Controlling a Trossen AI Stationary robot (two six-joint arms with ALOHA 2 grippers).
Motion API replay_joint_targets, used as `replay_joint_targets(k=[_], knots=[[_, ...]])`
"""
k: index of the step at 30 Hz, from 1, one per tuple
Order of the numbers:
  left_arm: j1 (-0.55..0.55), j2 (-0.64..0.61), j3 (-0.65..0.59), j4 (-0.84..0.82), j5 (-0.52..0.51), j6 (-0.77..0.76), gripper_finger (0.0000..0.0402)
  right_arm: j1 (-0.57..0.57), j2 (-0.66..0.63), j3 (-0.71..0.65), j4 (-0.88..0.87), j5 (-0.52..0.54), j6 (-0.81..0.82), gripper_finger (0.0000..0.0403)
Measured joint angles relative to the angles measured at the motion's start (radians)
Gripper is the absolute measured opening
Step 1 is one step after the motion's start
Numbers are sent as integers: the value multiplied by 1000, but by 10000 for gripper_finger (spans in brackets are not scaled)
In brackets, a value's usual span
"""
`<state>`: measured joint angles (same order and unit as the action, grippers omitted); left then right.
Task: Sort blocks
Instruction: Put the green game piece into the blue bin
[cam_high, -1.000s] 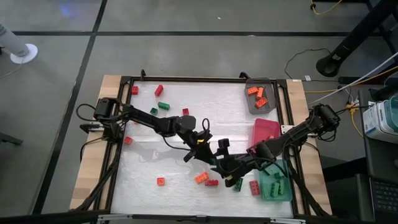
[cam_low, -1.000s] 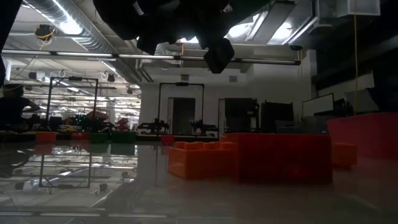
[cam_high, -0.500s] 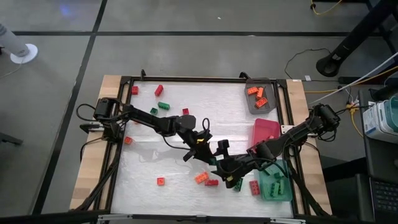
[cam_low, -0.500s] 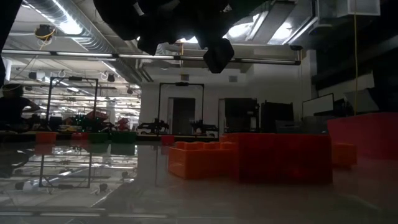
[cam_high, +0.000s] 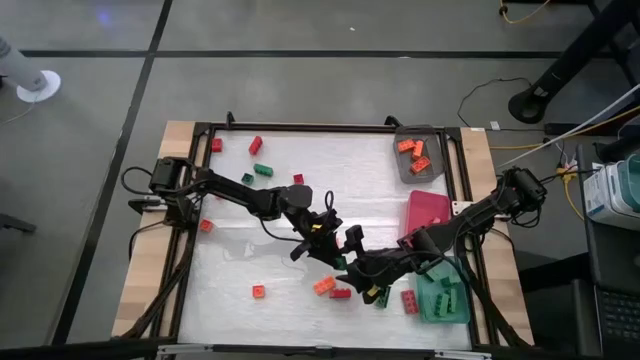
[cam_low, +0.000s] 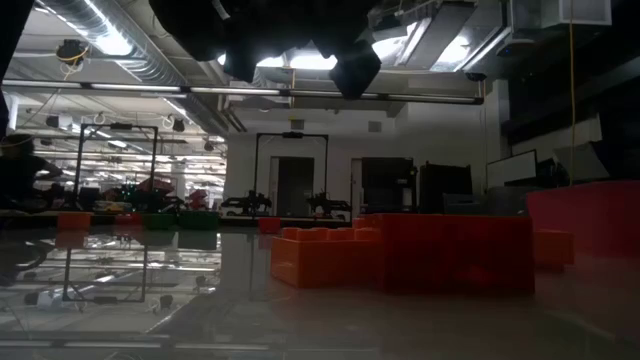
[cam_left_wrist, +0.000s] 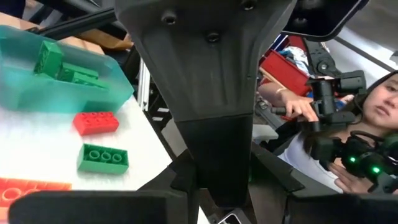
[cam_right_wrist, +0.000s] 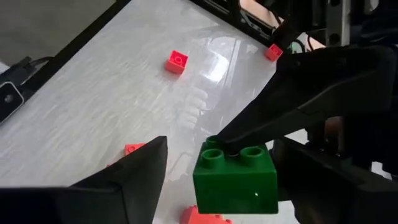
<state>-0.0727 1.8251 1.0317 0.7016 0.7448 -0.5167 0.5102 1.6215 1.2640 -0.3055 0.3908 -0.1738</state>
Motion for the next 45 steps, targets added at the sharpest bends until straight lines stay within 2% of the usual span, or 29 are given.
replay_joint_targets(k=[4, 12, 16, 21, 24, 28, 34, 39, 45], knots=[[0, -2, -1, -5, 0, 0, 90, 0, 0, 0, 2, 6, 0, 250], [0, -2, -1, -8, 0, -13, 90, 0, 0, 0, 4, 5, -9, 144], [0, -2, -2, -13, 0, 8, 105, 0, 0, 0, 5, 1, -5, 140], [-2, -6, -1, -42, -37, 79, 157, -1, 0, 0, -1, -5, 24, 152], [-2, -9, 0, -104, -84, 126, 189, -1, 2, -2, -12, -54, 61, 164], [0, -9, 0, -207, -96, 192, 216, -1, 2, -2, -72, -129, 159, 152], [0, -8, 0, -335, -102, 278, 223, 0, 2, -2, -247, -297, 402, 145], [0, -6, -1, -379, -102, 323, 223, 0, 2, -1, -425, -498, 620, 158], [0, -6, -1, -378, -102, 339, 223, 1, 1, -1, -708, -740, 836, 147]])
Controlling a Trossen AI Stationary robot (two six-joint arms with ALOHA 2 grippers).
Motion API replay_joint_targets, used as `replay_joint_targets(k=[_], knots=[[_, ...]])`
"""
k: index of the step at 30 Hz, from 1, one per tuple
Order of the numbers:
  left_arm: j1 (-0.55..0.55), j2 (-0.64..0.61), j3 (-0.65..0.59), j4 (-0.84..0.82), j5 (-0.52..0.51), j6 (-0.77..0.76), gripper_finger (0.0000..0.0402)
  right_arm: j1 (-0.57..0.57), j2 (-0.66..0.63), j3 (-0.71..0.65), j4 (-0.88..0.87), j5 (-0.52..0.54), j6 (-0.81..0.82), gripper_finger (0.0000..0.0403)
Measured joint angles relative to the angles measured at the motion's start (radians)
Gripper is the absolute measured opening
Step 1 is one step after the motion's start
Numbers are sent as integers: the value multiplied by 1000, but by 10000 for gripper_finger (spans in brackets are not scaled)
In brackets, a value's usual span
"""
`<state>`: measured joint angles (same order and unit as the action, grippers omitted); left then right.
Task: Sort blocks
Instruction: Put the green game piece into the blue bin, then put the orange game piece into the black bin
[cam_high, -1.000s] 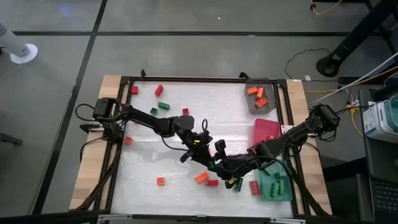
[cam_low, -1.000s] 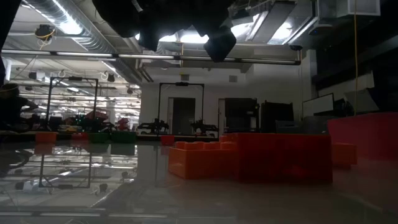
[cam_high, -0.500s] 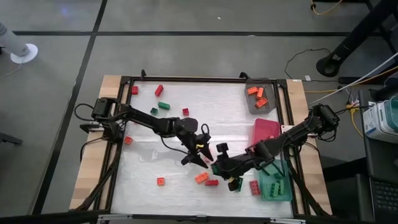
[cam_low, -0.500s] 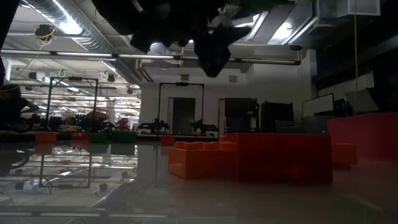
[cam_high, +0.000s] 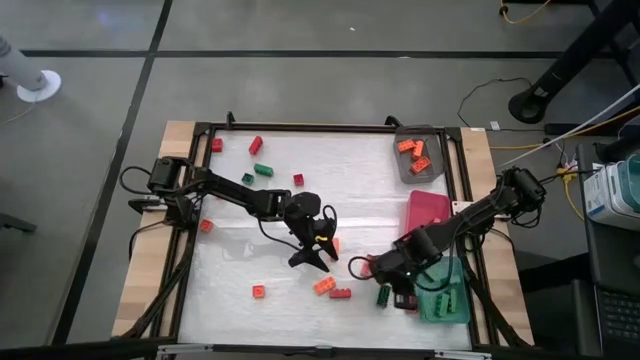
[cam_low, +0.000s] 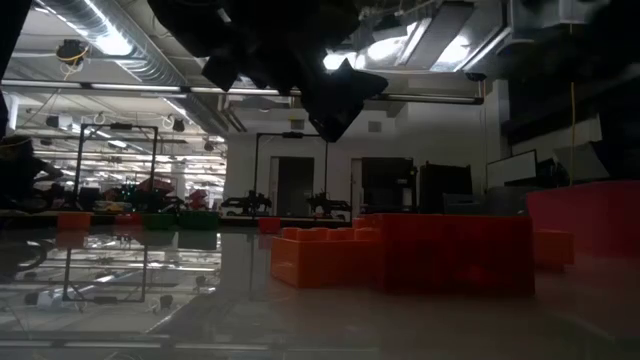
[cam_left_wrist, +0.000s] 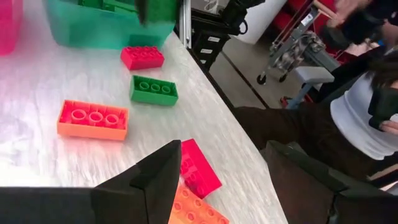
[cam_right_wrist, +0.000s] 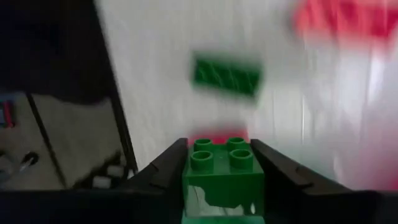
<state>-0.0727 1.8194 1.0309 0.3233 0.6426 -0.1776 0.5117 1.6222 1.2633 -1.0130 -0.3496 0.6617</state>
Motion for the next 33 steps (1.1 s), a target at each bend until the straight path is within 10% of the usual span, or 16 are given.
replay_joint_targets(k=[9, 23, 33], knots=[[-5, 1, -1, 1, -15, 30, 224, 126, -1, 0, -319, 14, 197, 156], [-73, 2, -2, -102, -384, 400, 224, 276, -1, 1, -298, 149, 458, 195], [-78, 2, -2, -164, -674, 147, 224, 280, -1, 1, -298, 153, 495, 239]])
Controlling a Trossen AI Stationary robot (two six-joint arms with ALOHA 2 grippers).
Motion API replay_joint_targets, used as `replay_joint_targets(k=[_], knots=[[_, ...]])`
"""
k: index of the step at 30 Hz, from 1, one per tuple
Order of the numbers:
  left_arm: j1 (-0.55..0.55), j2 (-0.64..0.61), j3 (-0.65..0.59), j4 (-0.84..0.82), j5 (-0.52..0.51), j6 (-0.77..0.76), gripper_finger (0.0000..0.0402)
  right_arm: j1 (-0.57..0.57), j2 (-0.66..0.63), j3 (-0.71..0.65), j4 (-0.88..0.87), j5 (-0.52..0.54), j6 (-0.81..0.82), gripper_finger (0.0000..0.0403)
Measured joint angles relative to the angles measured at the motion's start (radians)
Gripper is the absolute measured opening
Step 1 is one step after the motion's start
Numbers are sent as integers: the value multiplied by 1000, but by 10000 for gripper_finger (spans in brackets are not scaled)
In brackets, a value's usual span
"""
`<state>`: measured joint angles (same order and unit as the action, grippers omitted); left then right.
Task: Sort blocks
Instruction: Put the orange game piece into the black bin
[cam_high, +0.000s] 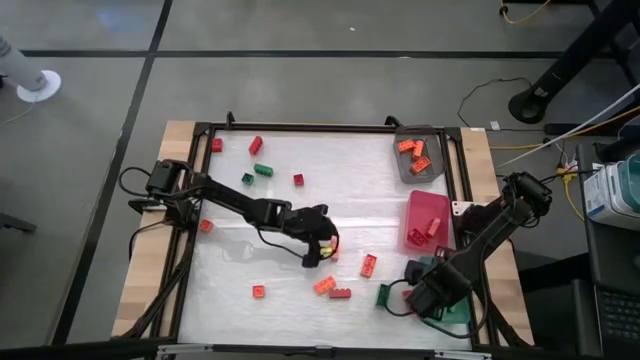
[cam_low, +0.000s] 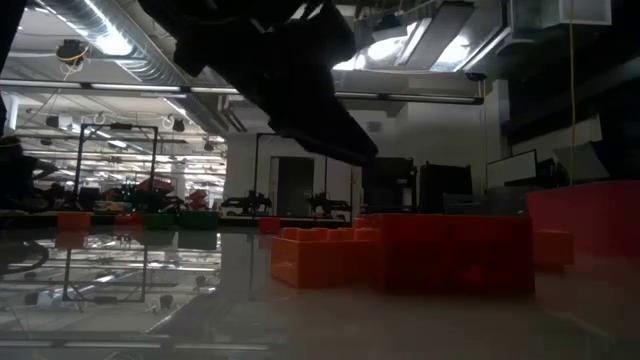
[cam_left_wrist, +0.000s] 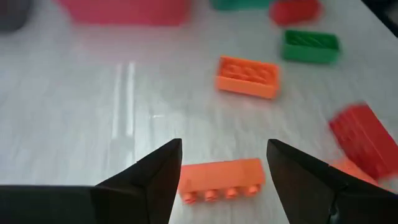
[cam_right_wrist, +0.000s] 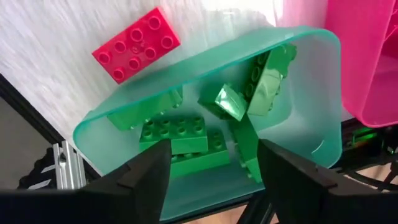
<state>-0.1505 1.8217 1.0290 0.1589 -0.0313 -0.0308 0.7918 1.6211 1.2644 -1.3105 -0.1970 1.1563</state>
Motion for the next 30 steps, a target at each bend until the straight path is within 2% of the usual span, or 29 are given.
replay_joint_targets(k=[5, 8, 18, 30], knots=[[2, 0, 0, -4, -176, -343, 224, 0, 0, 0, 2, 42, -1, 237], [2, 0, 0, -14, -209, -471, 224, 0, 0, 0, 4, 68, -1, 237], [-6, 0, 0, -72, -209, -748, 224, 0, 0, 0, 12, 89, -2, 237], [-67, 0, 0, -70, -216, -885, 224, 0, 0, 0, 46, 181, -2, 237]])
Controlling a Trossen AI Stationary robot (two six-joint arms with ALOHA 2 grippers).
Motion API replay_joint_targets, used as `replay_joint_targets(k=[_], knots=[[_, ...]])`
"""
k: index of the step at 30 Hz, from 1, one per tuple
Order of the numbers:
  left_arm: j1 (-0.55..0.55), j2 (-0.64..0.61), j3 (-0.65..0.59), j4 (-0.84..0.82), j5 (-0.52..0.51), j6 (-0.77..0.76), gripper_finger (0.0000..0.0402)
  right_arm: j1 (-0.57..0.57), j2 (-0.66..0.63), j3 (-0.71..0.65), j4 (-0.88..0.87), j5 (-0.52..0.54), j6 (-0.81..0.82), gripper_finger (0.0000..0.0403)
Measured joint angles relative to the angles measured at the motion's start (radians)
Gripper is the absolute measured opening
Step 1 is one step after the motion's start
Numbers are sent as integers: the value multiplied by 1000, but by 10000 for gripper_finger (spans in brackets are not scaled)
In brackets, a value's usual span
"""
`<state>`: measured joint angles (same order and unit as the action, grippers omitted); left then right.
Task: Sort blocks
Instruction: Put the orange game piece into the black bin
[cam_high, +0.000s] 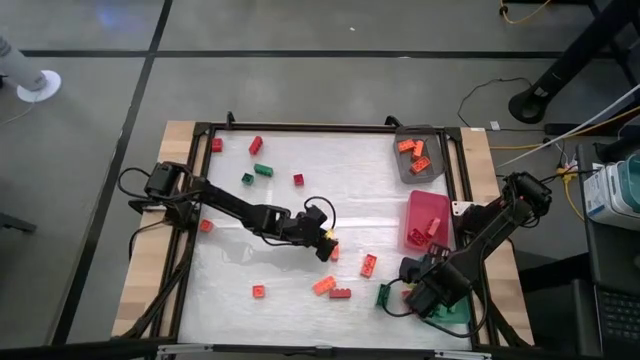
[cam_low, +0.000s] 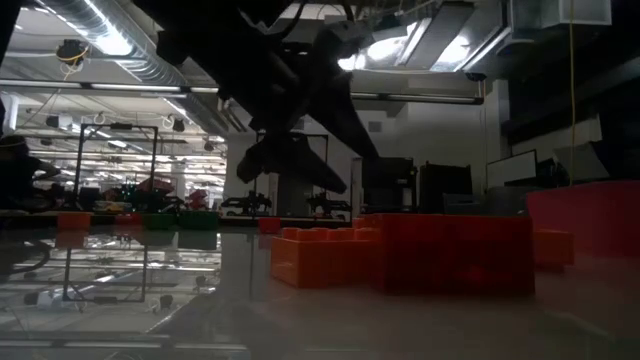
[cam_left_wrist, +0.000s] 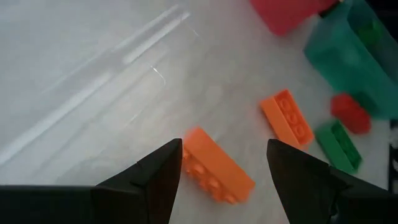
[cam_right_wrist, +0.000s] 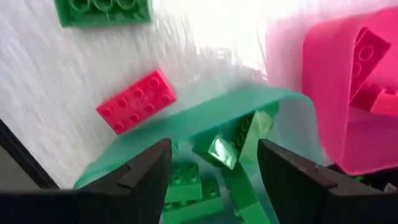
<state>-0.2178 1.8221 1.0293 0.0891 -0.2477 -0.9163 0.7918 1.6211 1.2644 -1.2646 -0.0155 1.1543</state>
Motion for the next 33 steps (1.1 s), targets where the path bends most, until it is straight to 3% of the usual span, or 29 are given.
replay_joint_targets(k=[6, 11, 21, 33], knots=[[-97, 0, 0, 0, 97, 100, 224, 0, 0, 0, 42, 35, 0, 237], [-203, 0, 0, -1, 105, 223, 224, 0, 0, 0, 51, 73, -1, 237], [-328, 55, 1, 25, -153, 331, 224, 0, -1, 1, 96, 113, -1, 237], [-332, 187, 1, 165, -168, 327, 224, 0, -1, 1, 143, 112, 0, 237]])
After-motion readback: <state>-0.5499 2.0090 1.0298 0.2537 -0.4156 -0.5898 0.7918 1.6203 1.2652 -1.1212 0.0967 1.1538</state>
